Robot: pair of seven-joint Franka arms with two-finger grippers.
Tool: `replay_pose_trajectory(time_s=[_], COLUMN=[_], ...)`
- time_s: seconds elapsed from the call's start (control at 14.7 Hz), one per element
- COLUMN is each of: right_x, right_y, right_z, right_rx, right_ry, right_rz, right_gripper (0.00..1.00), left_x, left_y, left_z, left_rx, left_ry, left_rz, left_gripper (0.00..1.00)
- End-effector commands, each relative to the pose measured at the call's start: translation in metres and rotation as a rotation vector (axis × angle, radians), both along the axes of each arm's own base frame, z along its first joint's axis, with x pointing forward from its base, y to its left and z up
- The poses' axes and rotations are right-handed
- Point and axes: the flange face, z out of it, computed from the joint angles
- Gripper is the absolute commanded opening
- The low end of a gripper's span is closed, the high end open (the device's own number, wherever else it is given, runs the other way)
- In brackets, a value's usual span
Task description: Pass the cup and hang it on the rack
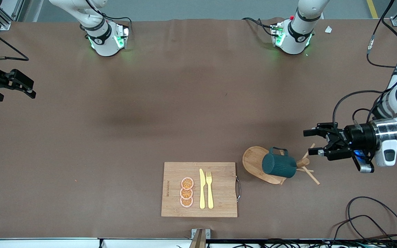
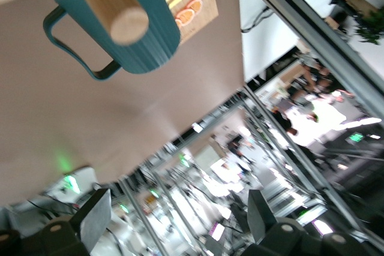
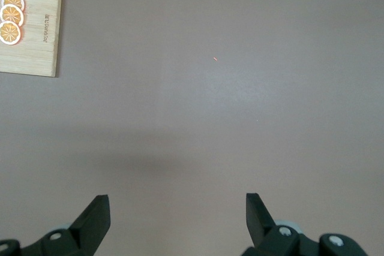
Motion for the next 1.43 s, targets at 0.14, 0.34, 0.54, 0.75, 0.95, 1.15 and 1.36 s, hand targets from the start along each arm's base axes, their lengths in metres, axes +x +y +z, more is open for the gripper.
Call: replay_pose_trajectory(time_s=[0.14,0.34,0.54,0.75,0.95,1.15,1.36], right_x=[-0.001,-0.001,-0.001,-0.001,-0.001,-0.001,-0.001], right_y=[0.001,0.001,0.000,-0.001,-0.001,-0.001,-0.001], right_z=[0.003,0.003,0.003,0.003,0.003,0.003,0.003], right_rx=[0.009,0.008,0.008,0.008,0.008,0.008,0.005], right_ry=[0.001,0.001,0.001,0.001,0.001,0.001,0.001], right_rz=[-0.005,0.000,0.000,0.000,0.001,0.001,0.000], right_gripper=[1.00,1.00,1.00,1.00,1.00,1.00,1.00], left_x=[-0.028,-0.036,-0.043,-0.050,-0.058,-0.061,-0.068], left_y=[-0.012,-0.029,-0.043,-0.044,-0.056,-0.059,-0.055], left_z=[0.068,0.093,0.099,0.106,0.112,0.123,0.139], left_rx=[0.376,0.578,0.687,0.764,0.897,0.969,1.026], left_ry=[-0.133,-0.250,-0.325,-0.421,-0.479,-0.480,-0.521], left_rz=[-0.154,-0.267,-0.353,-0.474,-0.592,-0.647,-0.704], left_gripper=[1.00,0.99,0.99,0.99,0.99,0.99,1.00])
